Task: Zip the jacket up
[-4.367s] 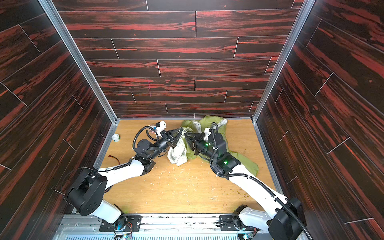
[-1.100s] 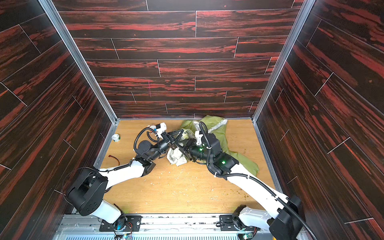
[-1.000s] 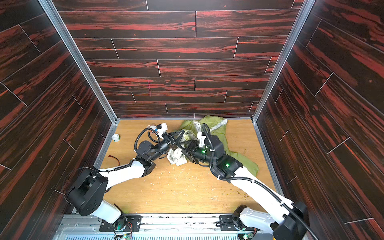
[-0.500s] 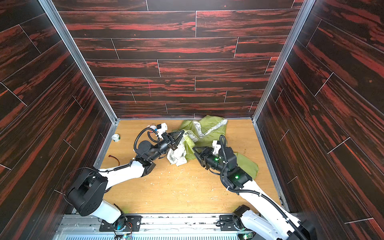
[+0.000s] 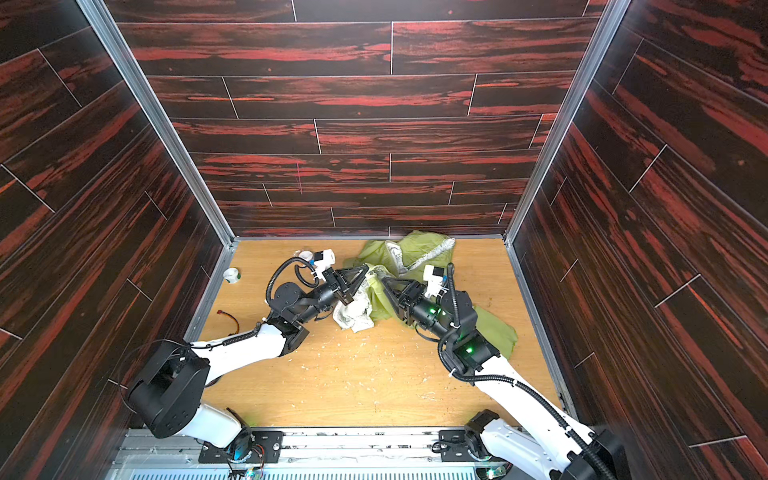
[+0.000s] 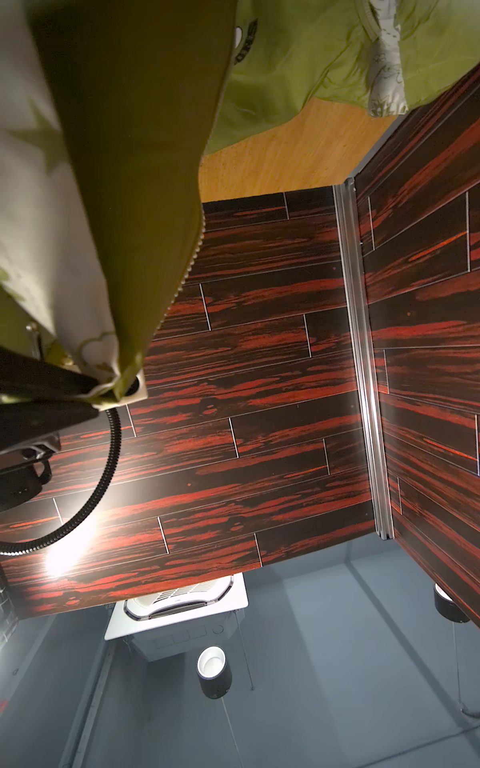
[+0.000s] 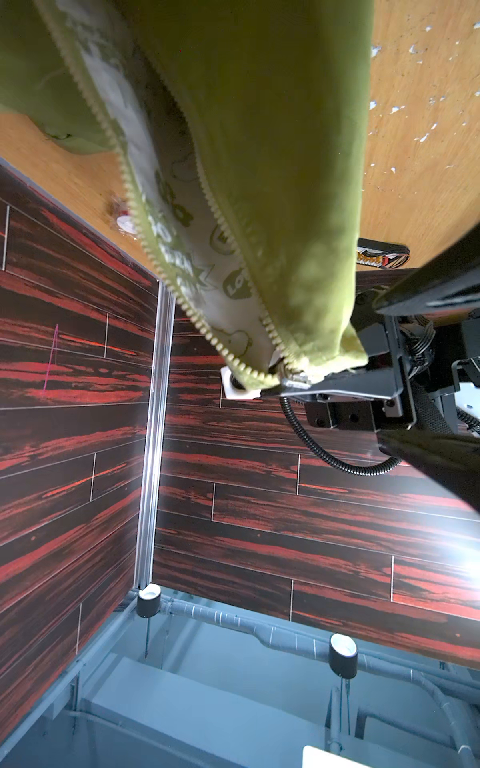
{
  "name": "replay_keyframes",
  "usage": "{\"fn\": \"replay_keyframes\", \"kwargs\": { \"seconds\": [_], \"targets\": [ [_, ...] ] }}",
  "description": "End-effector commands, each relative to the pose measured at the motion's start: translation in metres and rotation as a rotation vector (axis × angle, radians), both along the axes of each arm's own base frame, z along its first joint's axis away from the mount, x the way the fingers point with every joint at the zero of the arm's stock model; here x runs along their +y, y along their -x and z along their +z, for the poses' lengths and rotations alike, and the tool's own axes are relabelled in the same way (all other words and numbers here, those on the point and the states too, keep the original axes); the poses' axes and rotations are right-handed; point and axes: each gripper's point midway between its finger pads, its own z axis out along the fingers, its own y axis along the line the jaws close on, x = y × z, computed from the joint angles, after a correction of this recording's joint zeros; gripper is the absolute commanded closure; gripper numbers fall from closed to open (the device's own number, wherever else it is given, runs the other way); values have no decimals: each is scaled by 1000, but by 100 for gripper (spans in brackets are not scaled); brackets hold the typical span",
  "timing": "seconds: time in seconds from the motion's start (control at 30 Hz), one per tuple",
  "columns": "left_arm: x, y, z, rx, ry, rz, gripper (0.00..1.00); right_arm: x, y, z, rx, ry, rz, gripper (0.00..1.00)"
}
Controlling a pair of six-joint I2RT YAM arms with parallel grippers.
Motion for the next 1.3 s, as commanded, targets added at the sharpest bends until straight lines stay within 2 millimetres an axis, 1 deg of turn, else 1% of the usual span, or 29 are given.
{"fn": "replay_keyframes", "kwargs": {
  "seconds": [0.0,0.17,0.43,0.63,0.8,1.03,1.2,1.27],
  "targets": [
    [3,10,37,-71,66,-27,100,3,-5,9,-31,-3,10,53],
    [4,10,41,-68,78,-27,100,12,-13,1,-12,-14,44,57],
    [3,8,39,-57,81,-32,100,24,-21,8,-38,-23,84,63],
    [1,7,39,-56,86,-35,100,26,-23,11,-47,-30,90,66],
    [1,7,41,-58,87,-38,100,30,-23,12,-52,-33,107,74],
    [1,7,39,-53,79,-39,100,32,-24,17,-65,-40,116,81],
    [-1,6,38,-48,76,-39,100,35,-24,21,-78,-45,131,87],
    [-1,5,38,-48,76,-40,100,36,-24,21,-77,-42,137,91]
  ]
}}
